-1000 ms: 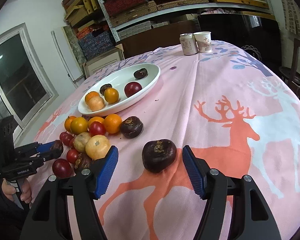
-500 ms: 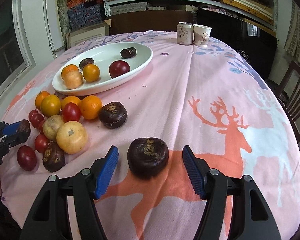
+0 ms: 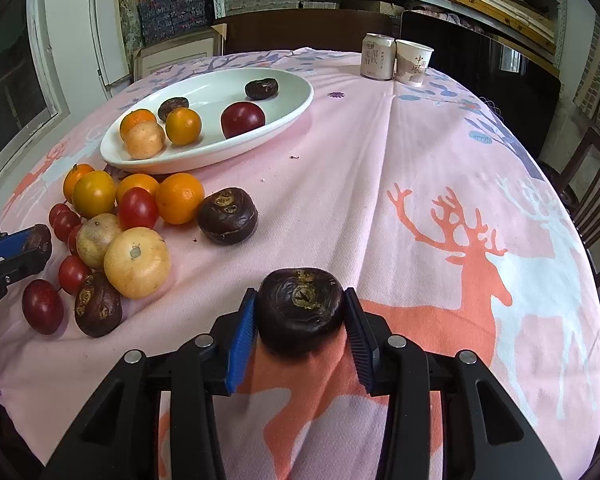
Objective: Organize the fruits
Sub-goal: 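Grasp a dark brown fruit with the right tool while the left tool grasps another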
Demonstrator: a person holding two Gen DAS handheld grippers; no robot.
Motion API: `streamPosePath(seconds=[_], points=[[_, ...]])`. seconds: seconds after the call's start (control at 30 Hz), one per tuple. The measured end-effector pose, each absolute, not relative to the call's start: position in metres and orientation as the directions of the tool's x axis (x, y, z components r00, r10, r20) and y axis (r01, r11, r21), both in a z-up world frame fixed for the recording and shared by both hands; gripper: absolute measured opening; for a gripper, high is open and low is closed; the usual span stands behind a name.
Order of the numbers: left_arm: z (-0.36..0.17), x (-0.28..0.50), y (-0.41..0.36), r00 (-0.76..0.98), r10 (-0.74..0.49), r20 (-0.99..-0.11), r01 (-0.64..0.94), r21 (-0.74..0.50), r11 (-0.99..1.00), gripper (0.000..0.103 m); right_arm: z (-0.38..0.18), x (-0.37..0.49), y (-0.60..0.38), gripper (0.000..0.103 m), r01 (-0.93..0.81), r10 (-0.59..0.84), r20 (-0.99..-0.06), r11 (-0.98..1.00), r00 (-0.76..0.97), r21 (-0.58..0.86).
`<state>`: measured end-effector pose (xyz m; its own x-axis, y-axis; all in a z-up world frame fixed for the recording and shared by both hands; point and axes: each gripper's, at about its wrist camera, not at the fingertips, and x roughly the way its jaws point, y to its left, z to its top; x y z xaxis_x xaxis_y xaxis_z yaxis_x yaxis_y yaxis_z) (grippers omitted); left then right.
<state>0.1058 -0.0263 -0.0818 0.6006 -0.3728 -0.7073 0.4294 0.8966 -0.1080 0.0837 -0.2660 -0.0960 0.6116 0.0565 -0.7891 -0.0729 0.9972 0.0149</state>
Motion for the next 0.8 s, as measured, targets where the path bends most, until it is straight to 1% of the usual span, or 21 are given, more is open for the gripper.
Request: streamPosePath(seconds=[0.8], points=[[-0.0821, 0.1067, -0.0251, 0.599, -0.375, -0.708, 0.427, -0.114, 0.897, 0.042, -0.0918, 0.0763, -0.2734, 0.043, -0.057, 0.081, -0.753, 0.997, 0.652, 0.058]])
